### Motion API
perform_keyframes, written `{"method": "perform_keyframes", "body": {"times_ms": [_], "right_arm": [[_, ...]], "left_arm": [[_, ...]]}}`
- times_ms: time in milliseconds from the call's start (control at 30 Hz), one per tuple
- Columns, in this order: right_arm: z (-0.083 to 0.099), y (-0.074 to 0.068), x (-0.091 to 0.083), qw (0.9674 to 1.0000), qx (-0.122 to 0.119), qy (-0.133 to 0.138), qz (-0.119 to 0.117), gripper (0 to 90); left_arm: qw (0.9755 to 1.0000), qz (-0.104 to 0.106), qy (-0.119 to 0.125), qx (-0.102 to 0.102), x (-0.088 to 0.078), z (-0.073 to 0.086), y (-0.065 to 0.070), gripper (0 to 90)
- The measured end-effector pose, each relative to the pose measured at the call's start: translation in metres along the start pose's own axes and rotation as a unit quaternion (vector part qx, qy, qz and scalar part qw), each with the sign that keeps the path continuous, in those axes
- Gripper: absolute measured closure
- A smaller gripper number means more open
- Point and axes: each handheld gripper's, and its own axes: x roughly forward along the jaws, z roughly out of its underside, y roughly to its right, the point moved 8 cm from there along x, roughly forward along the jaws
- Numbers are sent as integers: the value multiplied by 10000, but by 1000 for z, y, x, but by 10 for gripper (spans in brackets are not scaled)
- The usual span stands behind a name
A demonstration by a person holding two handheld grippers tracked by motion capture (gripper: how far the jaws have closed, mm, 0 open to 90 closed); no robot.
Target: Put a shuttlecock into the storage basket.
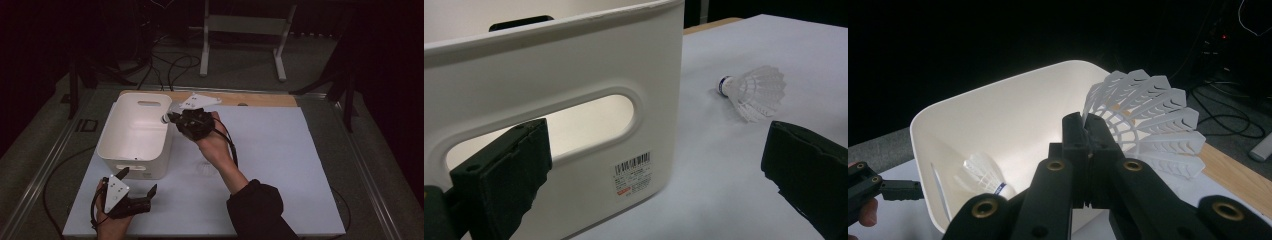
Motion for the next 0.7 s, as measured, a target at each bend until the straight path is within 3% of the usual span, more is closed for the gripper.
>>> {"method": "perform_keyframes", "body": {"times_ms": [700], "right_arm": [[-4,-13,9,9999,-95,-39,-101,893]], "left_arm": [[10000,-2,3,15,0,0,-1,5]]}}
